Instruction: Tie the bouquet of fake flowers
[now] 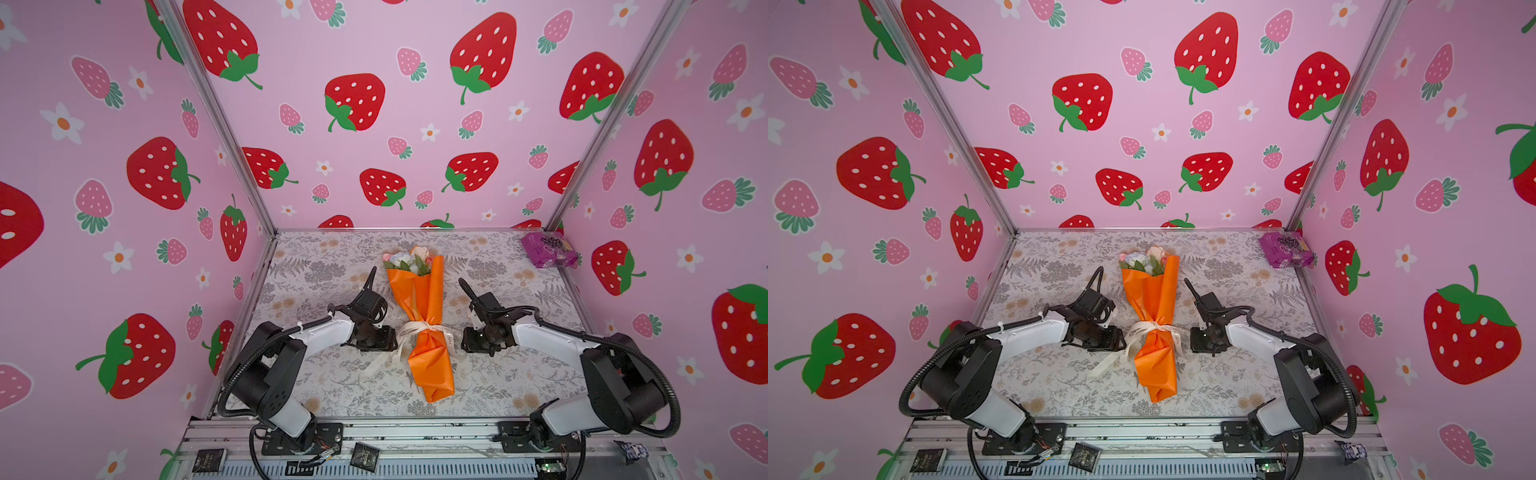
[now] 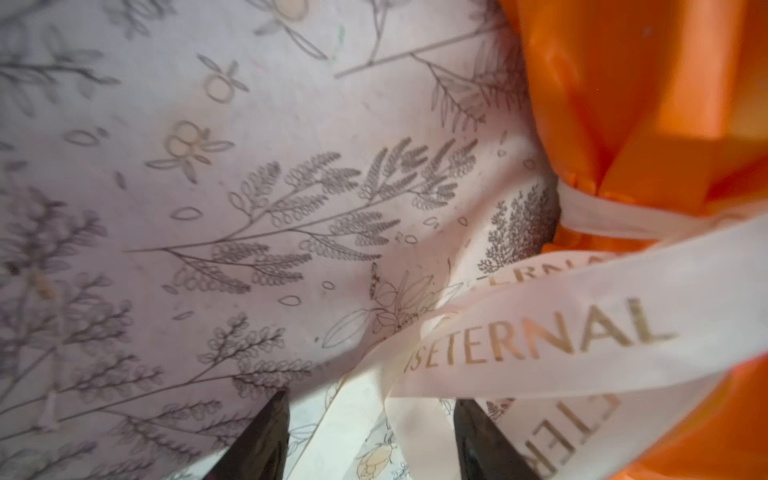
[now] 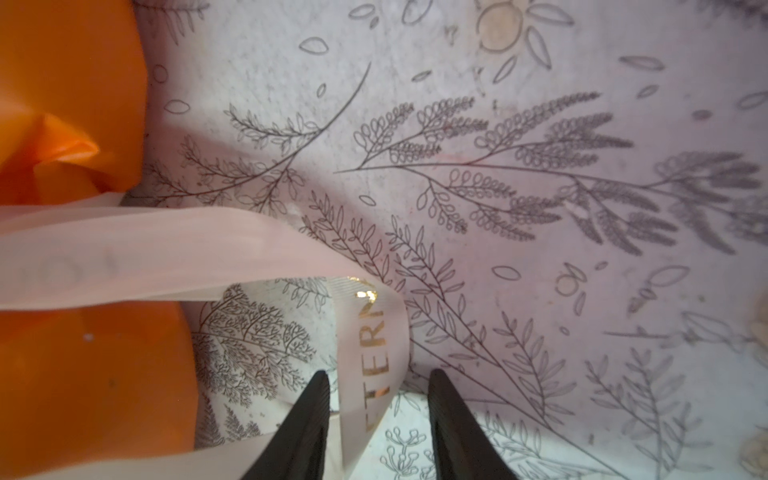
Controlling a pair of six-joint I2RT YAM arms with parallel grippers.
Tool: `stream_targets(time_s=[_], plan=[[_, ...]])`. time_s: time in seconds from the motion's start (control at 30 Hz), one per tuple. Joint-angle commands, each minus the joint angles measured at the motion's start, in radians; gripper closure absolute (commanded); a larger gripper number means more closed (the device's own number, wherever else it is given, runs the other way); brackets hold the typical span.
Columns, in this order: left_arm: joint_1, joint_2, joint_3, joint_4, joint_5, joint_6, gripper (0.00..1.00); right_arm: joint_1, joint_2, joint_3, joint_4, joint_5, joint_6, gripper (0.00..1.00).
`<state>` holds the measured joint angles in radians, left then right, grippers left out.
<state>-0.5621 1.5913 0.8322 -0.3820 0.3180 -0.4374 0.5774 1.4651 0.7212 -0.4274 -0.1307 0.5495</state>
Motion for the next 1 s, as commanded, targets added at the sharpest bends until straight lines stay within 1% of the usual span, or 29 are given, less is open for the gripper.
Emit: stream_targets(time_s=[0.0, 0.07, 0.17, 0.3, 0.4, 0.5, 0.57, 0.63, 0.7, 0.73, 0.83, 0.9, 0.97], plan=[[-0.030, 0.014, 0.029, -0.088, -0.082, 0.019, 0.39, 0.006, 0.020, -0.003, -0.051, 0.040, 0.010, 0.57], [-0.061, 0.037, 0.053, -0.120, -0.135, 0.034, 0.42, 0.007, 0.018, -0.004, -0.054, 0.045, 0.010, 0.58], [-0.110, 0.079, 0.094, -0.157, -0.233, 0.046, 0.43, 0.012, 0.017, -0.008, -0.051, 0.050, 0.007, 0.58], [-0.142, 0.095, 0.123, -0.147, -0.319, 0.037, 0.44, 0.016, 0.019, -0.017, -0.046, 0.060, -0.002, 0.59], [-0.149, 0.093, 0.153, -0.140, -0.359, 0.051, 0.50, 0.019, 0.026, -0.027, -0.032, 0.059, 0.000, 0.60], [-0.161, 0.094, 0.194, -0.135, -0.382, 0.083, 0.63, 0.022, 0.038, -0.029, -0.024, 0.061, 0.002, 0.63], [-0.162, 0.095, 0.219, -0.145, -0.380, 0.103, 0.73, 0.022, 0.041, -0.028, -0.025, 0.070, 0.004, 0.67], [-0.162, 0.083, 0.223, -0.148, -0.376, 0.116, 0.77, 0.022, 0.035, -0.028, -0.025, 0.081, 0.007, 0.74], [-0.162, 0.060, 0.218, -0.153, -0.378, 0.121, 0.84, 0.022, 0.027, -0.027, -0.027, 0.100, 0.005, 0.82], [-0.162, 0.043, 0.212, -0.158, -0.380, 0.125, 0.86, 0.022, 0.025, -0.024, -0.031, 0.112, 0.004, 0.87], [-0.156, -0.001, 0.197, -0.184, -0.413, 0.135, 0.91, 0.022, 0.021, -0.010, -0.050, 0.164, -0.003, 0.98], [-0.141, -0.027, 0.190, -0.203, -0.427, 0.140, 0.93, 0.022, 0.018, 0.003, -0.066, 0.197, -0.015, 1.00], [-0.125, -0.054, 0.182, -0.217, -0.431, 0.152, 0.98, 0.022, 0.021, 0.030, -0.091, 0.226, -0.033, 1.00]])
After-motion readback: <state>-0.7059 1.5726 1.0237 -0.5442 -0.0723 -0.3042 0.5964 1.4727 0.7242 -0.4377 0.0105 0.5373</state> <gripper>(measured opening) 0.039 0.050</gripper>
